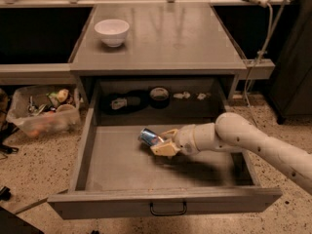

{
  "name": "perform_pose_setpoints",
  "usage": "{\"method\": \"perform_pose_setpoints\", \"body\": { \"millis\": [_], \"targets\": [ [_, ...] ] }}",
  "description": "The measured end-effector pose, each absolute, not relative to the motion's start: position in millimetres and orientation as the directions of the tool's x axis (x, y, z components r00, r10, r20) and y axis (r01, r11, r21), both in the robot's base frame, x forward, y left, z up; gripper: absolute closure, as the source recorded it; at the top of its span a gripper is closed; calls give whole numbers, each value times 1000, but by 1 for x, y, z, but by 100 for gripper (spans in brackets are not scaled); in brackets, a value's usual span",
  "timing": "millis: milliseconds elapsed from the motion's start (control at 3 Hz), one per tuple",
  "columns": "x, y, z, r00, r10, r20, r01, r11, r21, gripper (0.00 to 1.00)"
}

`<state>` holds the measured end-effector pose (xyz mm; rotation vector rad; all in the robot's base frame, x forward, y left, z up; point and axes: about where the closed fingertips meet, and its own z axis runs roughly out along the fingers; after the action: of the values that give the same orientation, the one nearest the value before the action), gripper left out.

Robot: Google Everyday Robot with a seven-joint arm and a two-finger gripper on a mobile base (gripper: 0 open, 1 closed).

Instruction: Place redbull can into top drawer

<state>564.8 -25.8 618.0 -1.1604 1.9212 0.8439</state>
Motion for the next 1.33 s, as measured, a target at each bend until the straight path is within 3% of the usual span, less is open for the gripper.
{"method": "perform_pose_setpoints", "body": {
  "millis": [333, 667, 1333],
  "targets": [
    [565, -26, 622, -329, -435, -838, -911, 379, 162, 100],
    [565, -26, 622, -329, -435, -838, -911, 378, 162, 82],
    [565, -26, 622, -329, -435, -838, -911, 378, 162, 35]
  ]
}}
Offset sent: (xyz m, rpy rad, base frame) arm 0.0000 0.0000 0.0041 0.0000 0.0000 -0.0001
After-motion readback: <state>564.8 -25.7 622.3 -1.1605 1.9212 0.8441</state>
